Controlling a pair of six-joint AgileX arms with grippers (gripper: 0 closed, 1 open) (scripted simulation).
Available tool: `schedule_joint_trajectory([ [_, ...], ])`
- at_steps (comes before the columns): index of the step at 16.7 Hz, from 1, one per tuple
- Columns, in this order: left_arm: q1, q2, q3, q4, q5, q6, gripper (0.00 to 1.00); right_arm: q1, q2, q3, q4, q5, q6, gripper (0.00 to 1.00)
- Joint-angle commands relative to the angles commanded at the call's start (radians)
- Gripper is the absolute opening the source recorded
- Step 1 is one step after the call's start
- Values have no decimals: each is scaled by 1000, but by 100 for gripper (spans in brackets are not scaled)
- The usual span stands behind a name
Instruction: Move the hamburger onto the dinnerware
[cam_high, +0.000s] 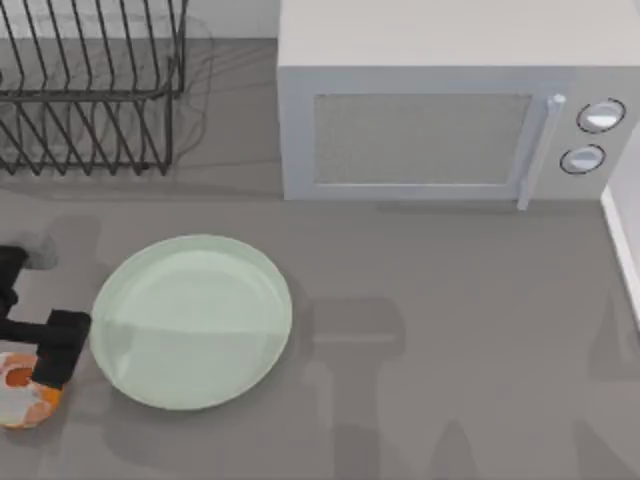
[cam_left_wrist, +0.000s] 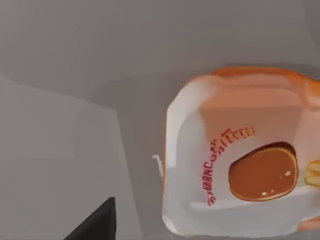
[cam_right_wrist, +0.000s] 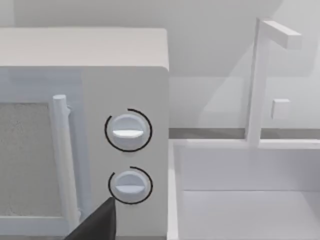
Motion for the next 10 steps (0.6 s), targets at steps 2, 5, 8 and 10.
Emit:
schedule_joint_trajectory([
  [2,0,45,-42,97,0,1,100,0,0,0,0,0,0,100],
  [5,1,113,-108,238,0,3,100,0,0,0,0,0,0,100],
  [8,1,148,-138,290,0,4,100,0,0,0,0,0,0,100],
  [10,1,148,-138,290,0,4,100,0,0,0,0,0,0,100],
])
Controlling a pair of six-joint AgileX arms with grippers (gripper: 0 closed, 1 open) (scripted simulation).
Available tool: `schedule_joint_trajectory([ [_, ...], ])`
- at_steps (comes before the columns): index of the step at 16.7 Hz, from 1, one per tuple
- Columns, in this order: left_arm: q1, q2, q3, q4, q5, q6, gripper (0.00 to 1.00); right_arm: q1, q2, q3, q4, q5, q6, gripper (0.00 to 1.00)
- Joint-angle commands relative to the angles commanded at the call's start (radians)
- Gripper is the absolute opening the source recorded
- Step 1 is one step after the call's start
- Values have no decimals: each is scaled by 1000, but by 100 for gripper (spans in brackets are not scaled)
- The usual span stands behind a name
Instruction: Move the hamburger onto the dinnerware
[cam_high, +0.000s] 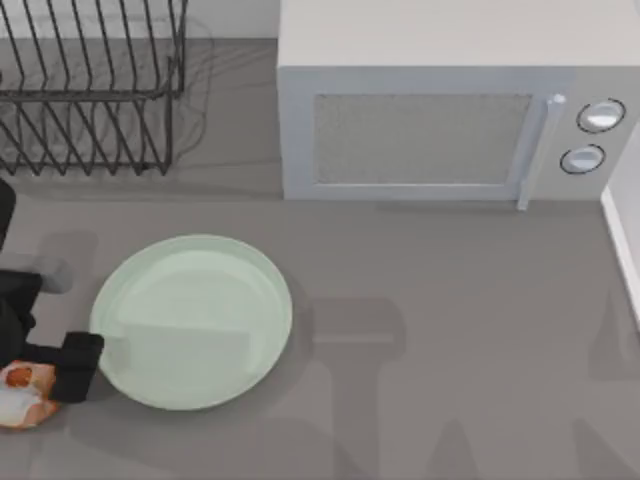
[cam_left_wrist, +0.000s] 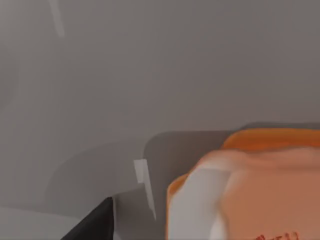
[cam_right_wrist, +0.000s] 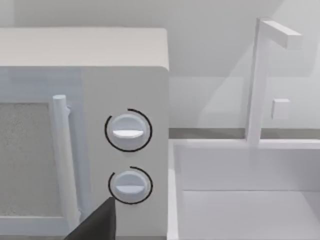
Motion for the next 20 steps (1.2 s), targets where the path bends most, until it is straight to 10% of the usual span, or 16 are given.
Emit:
schedule_joint_trajectory([
  [14,0,0,0,0,0,0,2,0,0,0,0,0,0,100],
  [20,0,0,0,0,0,0,0,0,0,0,0,0,0,100],
])
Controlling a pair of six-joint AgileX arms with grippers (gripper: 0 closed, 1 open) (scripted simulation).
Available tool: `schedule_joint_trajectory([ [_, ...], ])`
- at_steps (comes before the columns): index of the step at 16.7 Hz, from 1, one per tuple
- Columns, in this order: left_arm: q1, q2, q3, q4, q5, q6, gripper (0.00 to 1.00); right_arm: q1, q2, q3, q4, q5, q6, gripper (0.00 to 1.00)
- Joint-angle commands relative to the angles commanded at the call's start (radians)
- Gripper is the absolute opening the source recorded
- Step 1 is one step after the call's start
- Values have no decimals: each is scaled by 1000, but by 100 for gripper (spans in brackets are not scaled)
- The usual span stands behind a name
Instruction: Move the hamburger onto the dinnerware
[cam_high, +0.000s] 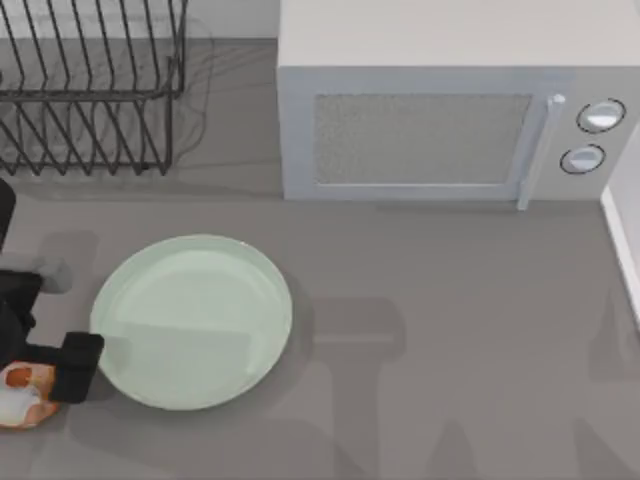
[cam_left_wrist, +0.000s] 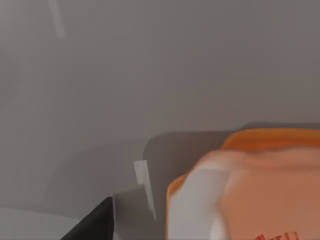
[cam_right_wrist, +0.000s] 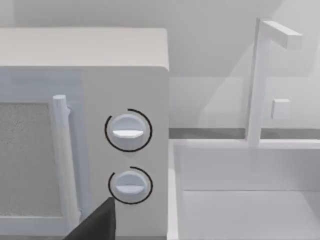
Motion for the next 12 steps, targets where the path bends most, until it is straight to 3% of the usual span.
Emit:
schedule_joint_trajectory([
  [6,-1,-84,65,-107,6,0,0,0,0,0,0,0,0,100],
  [12,-2,-188,234,-407,5,-6,0,0,0,0,0,0,0,100],
])
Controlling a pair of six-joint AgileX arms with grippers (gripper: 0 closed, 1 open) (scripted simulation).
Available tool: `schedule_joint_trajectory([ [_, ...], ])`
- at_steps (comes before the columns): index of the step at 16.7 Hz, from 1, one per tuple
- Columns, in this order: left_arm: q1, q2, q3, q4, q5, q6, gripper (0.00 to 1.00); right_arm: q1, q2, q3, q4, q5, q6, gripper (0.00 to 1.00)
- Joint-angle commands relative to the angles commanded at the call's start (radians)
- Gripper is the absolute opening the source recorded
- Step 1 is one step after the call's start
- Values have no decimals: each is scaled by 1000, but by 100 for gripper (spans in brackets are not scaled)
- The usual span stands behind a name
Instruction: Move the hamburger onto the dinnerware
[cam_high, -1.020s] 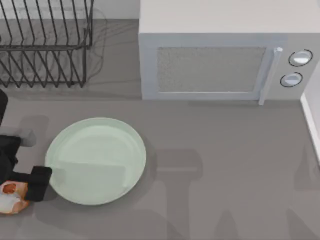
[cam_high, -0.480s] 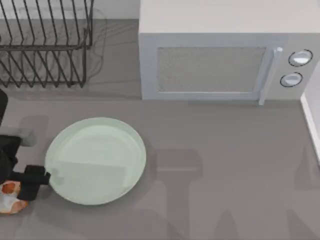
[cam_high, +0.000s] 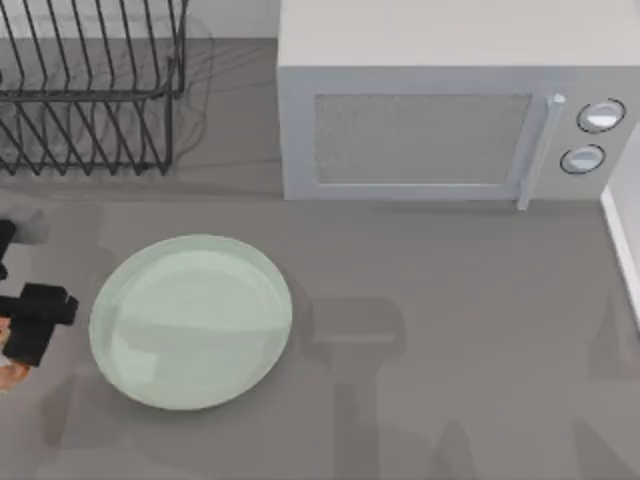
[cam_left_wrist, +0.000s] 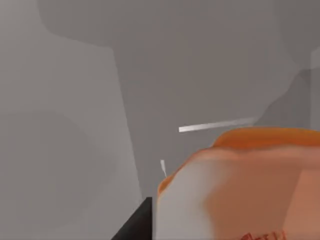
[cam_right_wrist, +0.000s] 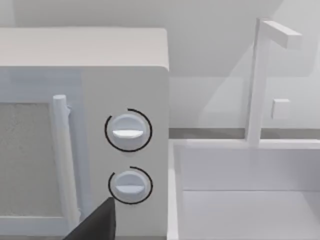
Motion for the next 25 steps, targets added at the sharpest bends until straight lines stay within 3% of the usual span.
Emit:
schedule_joint_trajectory([
  [3,-1,-48,61,-91,0,-2,0,0,0,0,0,0,0,100],
  [10,-3,-47,69,-100,-1,-10,0,0,0,0,0,0,0,100],
  [14,-43,16,126,-121,-4,-156,0,0,0,0,0,0,0,100],
  [19,-132,136,232,-150,-12,-573,0,0,0,0,0,0,0,100],
  [25,-266,289,346,-176,-20,-1311,0,0,0,0,0,0,0,100],
])
